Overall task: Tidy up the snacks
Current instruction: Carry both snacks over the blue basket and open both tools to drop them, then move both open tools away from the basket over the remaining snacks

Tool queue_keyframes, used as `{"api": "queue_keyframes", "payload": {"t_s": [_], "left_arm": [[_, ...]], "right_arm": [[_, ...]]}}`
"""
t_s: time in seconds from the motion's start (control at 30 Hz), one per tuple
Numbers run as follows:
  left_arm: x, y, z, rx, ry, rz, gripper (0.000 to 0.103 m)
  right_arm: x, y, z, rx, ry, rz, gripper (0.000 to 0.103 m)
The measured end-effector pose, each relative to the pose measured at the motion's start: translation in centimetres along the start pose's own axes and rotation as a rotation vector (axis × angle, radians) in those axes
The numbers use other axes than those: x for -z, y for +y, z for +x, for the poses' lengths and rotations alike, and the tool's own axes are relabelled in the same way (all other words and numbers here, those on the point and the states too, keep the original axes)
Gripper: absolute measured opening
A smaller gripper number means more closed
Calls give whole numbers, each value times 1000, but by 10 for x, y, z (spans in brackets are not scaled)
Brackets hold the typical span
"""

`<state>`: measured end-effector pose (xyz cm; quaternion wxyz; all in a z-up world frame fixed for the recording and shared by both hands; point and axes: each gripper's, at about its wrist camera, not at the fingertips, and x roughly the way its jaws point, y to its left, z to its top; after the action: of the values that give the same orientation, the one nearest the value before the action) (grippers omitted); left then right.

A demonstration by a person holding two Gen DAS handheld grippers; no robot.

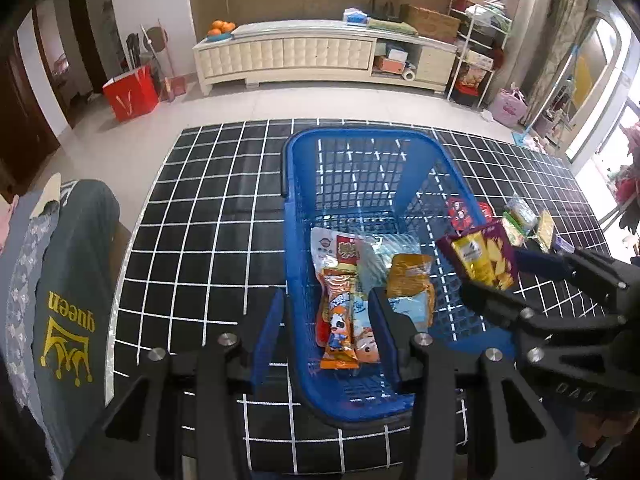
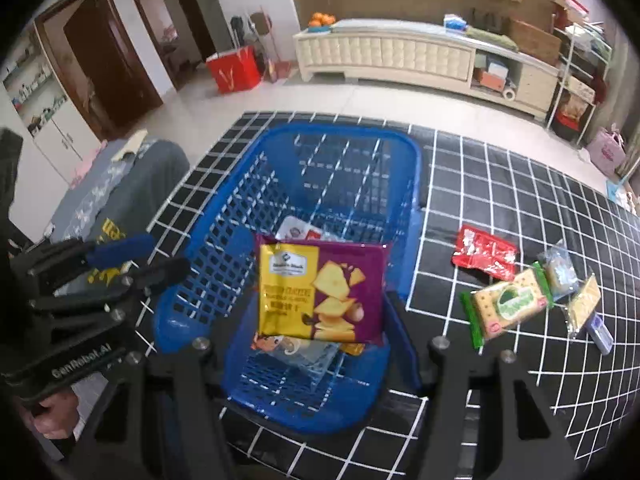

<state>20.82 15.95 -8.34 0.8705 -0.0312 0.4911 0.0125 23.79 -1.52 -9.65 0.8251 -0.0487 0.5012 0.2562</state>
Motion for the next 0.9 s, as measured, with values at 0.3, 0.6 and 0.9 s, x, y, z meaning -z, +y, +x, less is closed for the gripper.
{"api": "queue_keyframes", "payload": {"t_s": [0.3,0.6,0.9], "left_arm": [[6,2,5,-4,13,-7,42],[11,-6,-12,-7,-11,3,42],[17,-27,-56,0,-83,23,52]], "right_arm": [[5,7,16,-20,64,-21,77],[13,18,-3,38,22,-67,87],[20,-1,-55,48,-60,10,87]]}}
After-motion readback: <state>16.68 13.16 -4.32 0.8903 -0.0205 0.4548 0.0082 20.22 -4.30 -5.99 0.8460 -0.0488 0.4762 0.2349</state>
